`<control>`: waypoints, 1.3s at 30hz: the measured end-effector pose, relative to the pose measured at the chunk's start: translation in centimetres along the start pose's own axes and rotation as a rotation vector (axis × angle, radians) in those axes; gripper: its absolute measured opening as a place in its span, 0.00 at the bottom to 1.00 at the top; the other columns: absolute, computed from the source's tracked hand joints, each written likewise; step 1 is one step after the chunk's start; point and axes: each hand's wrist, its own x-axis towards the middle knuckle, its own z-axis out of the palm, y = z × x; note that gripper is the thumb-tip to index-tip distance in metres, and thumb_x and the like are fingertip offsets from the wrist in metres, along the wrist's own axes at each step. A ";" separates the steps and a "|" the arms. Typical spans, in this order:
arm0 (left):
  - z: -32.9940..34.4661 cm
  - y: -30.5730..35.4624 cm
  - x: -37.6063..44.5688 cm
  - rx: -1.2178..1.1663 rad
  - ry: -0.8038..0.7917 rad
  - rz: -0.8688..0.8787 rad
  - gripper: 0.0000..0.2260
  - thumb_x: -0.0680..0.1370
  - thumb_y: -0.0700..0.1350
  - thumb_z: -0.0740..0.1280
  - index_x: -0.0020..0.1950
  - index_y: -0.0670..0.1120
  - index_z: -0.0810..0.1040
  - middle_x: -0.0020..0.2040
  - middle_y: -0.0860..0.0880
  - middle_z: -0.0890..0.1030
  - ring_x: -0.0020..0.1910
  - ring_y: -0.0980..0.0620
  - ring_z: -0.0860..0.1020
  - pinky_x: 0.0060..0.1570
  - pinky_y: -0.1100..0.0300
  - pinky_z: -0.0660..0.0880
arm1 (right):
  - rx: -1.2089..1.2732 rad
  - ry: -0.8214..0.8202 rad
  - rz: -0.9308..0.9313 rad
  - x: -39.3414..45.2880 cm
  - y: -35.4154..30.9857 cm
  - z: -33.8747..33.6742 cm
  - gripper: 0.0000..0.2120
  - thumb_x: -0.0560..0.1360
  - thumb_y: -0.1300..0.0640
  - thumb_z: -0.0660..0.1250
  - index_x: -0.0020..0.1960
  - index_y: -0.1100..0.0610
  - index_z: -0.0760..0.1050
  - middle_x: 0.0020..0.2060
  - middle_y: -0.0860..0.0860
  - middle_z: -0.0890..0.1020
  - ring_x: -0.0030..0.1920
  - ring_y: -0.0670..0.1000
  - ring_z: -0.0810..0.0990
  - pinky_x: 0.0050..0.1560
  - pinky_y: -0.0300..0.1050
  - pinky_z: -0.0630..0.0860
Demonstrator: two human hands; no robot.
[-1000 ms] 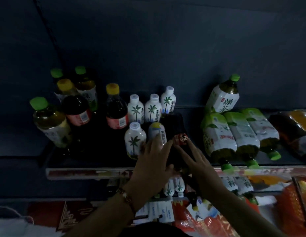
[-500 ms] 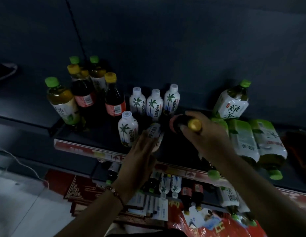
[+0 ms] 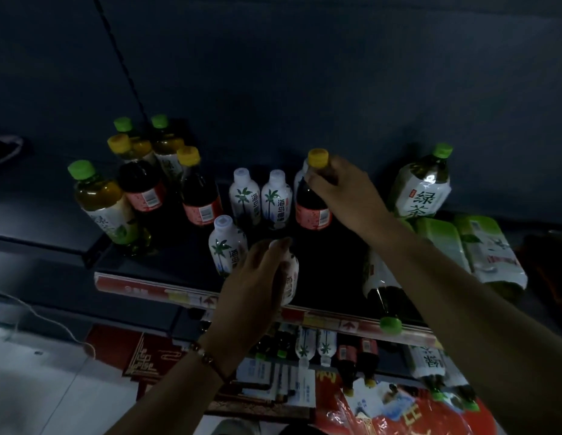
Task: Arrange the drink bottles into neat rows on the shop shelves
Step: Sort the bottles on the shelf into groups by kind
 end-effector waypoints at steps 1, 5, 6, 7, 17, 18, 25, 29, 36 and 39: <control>0.1 -0.2 0.1 -0.018 -0.031 0.005 0.24 0.82 0.56 0.59 0.77 0.53 0.60 0.69 0.48 0.70 0.61 0.47 0.76 0.48 0.56 0.77 | 0.038 0.004 -0.004 0.0 0.5 0.2 0.11 0.76 0.46 0.65 0.55 0.50 0.77 0.48 0.45 0.83 0.50 0.43 0.80 0.53 0.44 0.76; 0.4 -1.4 0.3 -0.020 -0.115 0.031 0.35 0.78 0.56 0.67 0.79 0.58 0.49 0.75 0.48 0.65 0.72 0.47 0.67 0.60 0.54 0.75 | 0.231 0.025 -0.034 -0.6 1.8 1.2 0.10 0.79 0.53 0.64 0.59 0.52 0.77 0.51 0.46 0.82 0.54 0.43 0.80 0.60 0.47 0.76; 0.5 -1.6 0.4 -0.032 -0.111 0.024 0.35 0.79 0.55 0.67 0.79 0.58 0.49 0.75 0.48 0.64 0.72 0.47 0.66 0.60 0.55 0.74 | 0.265 0.035 -0.036 -0.7 1.8 1.4 0.10 0.79 0.54 0.63 0.60 0.52 0.76 0.52 0.47 0.82 0.56 0.44 0.80 0.61 0.47 0.76; 0.6 -1.7 0.6 -0.039 -0.104 0.024 0.35 0.79 0.55 0.66 0.79 0.58 0.49 0.75 0.47 0.64 0.73 0.47 0.65 0.60 0.55 0.74 | 0.284 0.037 -0.039 -0.9 1.8 1.6 0.11 0.80 0.54 0.62 0.61 0.52 0.75 0.53 0.48 0.82 0.56 0.44 0.79 0.61 0.46 0.75; 1.8 -2.3 2.3 -0.021 -0.065 0.054 0.37 0.78 0.50 0.70 0.81 0.51 0.51 0.75 0.38 0.64 0.73 0.40 0.63 0.63 0.43 0.72 | 0.221 0.169 0.031 -3.0 2.1 2.7 0.15 0.80 0.51 0.61 0.66 0.47 0.69 0.49 0.39 0.79 0.53 0.40 0.78 0.54 0.41 0.74; 1.7 -2.0 2.3 -0.011 -0.047 0.052 0.37 0.77 0.50 0.70 0.80 0.50 0.53 0.76 0.37 0.62 0.74 0.40 0.60 0.64 0.42 0.71 | 0.205 0.166 0.032 -3.1 2.1 2.6 0.15 0.80 0.50 0.61 0.67 0.47 0.69 0.49 0.39 0.79 0.53 0.40 0.78 0.55 0.41 0.74; 1.0 0.9 0.8 -0.018 -0.004 0.355 0.27 0.78 0.48 0.69 0.75 0.49 0.66 0.78 0.39 0.60 0.78 0.38 0.55 0.75 0.45 0.57 | -0.013 0.013 -0.003 -4.6 3.4 -2.1 0.26 0.78 0.40 0.60 0.74 0.44 0.63 0.67 0.43 0.73 0.68 0.42 0.71 0.68 0.47 0.70; 4.9 4.7 0.8 -0.133 -0.212 0.360 0.33 0.78 0.56 0.67 0.79 0.54 0.57 0.81 0.46 0.53 0.78 0.43 0.57 0.73 0.49 0.61 | -0.244 0.036 0.081 -10.2 7.6 -6.3 0.29 0.75 0.41 0.64 0.74 0.46 0.62 0.72 0.45 0.67 0.69 0.43 0.66 0.63 0.39 0.67; 13.7 10.2 0.1 -0.230 -0.338 0.164 0.44 0.73 0.67 0.68 0.80 0.60 0.46 0.80 0.50 0.34 0.80 0.44 0.43 0.69 0.38 0.68 | -0.735 -0.267 -0.060 -19.3 18.6 -11.9 0.49 0.70 0.41 0.71 0.77 0.37 0.39 0.78 0.44 0.37 0.78 0.53 0.36 0.73 0.60 0.51; 14.8 11.4 -0.3 -0.285 -0.187 0.080 0.38 0.75 0.67 0.64 0.80 0.57 0.55 0.81 0.49 0.40 0.81 0.49 0.48 0.69 0.47 0.69 | -0.852 -0.233 -0.156 -19.7 21.2 -12.3 0.57 0.65 0.50 0.79 0.79 0.43 0.41 0.79 0.49 0.41 0.79 0.59 0.45 0.71 0.60 0.57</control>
